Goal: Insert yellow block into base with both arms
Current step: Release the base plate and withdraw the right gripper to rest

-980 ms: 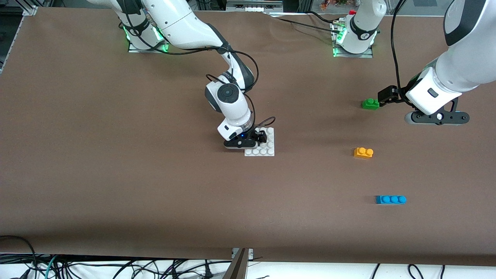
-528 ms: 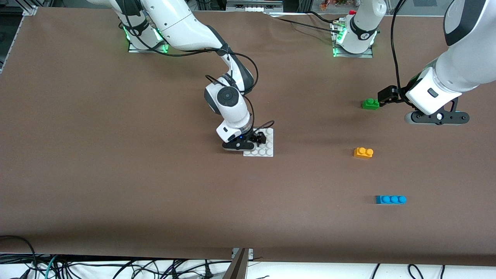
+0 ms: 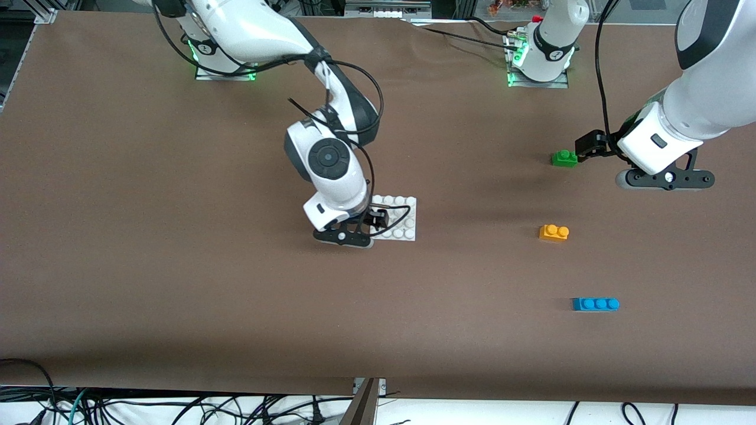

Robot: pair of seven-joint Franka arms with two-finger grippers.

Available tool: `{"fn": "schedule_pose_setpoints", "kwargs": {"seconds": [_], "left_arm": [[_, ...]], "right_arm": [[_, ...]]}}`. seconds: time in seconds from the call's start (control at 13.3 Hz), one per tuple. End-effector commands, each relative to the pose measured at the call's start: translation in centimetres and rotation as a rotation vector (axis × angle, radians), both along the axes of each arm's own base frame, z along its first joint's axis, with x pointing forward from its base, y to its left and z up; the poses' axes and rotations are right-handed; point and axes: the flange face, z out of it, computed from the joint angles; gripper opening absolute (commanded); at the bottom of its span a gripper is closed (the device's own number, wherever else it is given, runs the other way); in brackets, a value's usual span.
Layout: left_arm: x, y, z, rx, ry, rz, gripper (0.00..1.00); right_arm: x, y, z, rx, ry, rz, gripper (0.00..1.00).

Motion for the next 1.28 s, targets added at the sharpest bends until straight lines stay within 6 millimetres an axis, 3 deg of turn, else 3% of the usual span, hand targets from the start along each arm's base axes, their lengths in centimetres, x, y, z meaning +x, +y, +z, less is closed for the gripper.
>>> {"fn": "schedule_pose_setpoints", "kwargs": {"seconds": [0.0,0.23,0.38,0.53,0.68,0.91,1.06,1.21], "left_arm": [[-0.2,-0.4,1.1,-0.04,0.003,0.0,1.0],[-0.6,-0.4,1.7,-0.043,-0.007,-0.002,1.0],[-0.2,-0.3,1.3,-0.037,-0.01,-0.002,1.0],[-0.3,-0.4,1.2,-0.044,-0.004,-0.001,1.0],[-0.3,-1.2,0.8,-0.042,0.002,-0.016,1.0],[0.7,-1.6,-1.5,-0.029,0.038,-0.024,1.0],[1.9,-0.8,-4.9,0.036,0.083,-0.032,1.0],[3.6,0.2,-7.9,0.051,0.083,-0.022,1.0]], "right_arm": [[1.8,-6.4,5.7,0.003,0.05,0.064,0.95],[2.8,-14.3,10.2,0.011,0.039,0.04,0.99],[2.9,-21.6,13.0,0.015,0.027,0.049,0.99],[1.9,-29.0,15.0,0.024,0.042,0.142,0.99],[0.5,-34.4,17.3,0.037,0.07,0.168,0.99],[-2.1,-38.6,21.8,-0.022,0.089,0.206,0.99],[-4.8,-40.0,24.4,-0.04,0.088,0.211,0.99],[-6.0,-40.7,25.7,-0.06,0.084,0.241,0.99]]}}
